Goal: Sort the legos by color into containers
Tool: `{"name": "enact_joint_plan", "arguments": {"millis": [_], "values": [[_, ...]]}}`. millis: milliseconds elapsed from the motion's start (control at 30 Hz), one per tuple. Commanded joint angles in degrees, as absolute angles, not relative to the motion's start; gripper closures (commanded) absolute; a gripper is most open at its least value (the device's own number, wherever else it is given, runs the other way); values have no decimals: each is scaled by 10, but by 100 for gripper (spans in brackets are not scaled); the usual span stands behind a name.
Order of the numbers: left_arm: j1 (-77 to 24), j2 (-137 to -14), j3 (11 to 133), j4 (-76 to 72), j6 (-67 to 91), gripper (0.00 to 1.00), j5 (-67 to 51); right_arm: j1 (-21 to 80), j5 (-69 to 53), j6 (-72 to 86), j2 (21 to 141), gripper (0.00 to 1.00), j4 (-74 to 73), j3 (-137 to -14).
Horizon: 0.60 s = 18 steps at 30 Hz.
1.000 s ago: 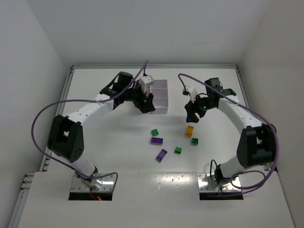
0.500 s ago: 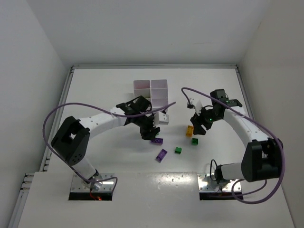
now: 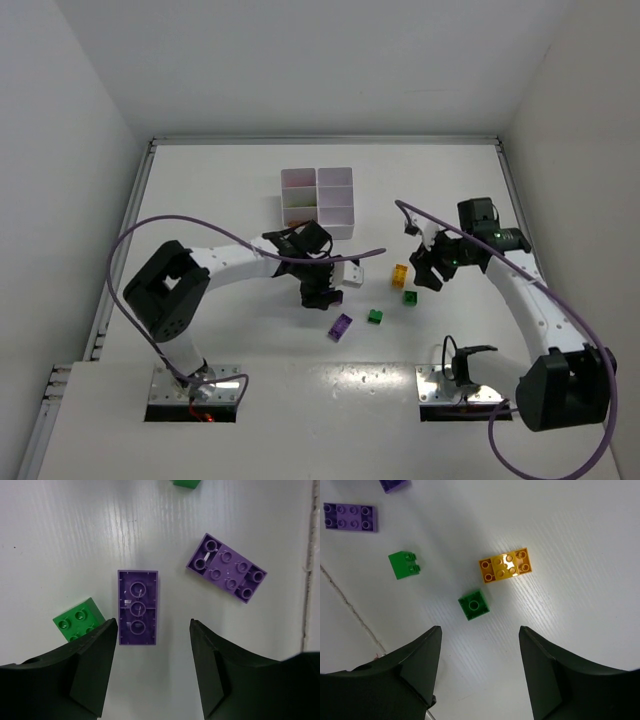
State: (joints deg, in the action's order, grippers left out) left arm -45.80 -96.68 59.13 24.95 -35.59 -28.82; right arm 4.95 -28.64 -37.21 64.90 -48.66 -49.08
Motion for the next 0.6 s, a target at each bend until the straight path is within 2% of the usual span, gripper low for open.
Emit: {"name": "enact_joint_plan", "arguments": {"millis": [0,433,500,567], "values": [[-466,-980,597,220,-385,34,-281,47,-289,-359,626,36,-495,-486],[-466,-1043,635,209,-397,34,-281,47,-289,-364,602,36,-511,-491],[-466,-1049,641,209,-397,40,-281,47,-294,-371,596,36,-518,-497],[-466,-1049,641,209,-392,53,-281,47,-301,-387,588,36,-524,-497]]}}
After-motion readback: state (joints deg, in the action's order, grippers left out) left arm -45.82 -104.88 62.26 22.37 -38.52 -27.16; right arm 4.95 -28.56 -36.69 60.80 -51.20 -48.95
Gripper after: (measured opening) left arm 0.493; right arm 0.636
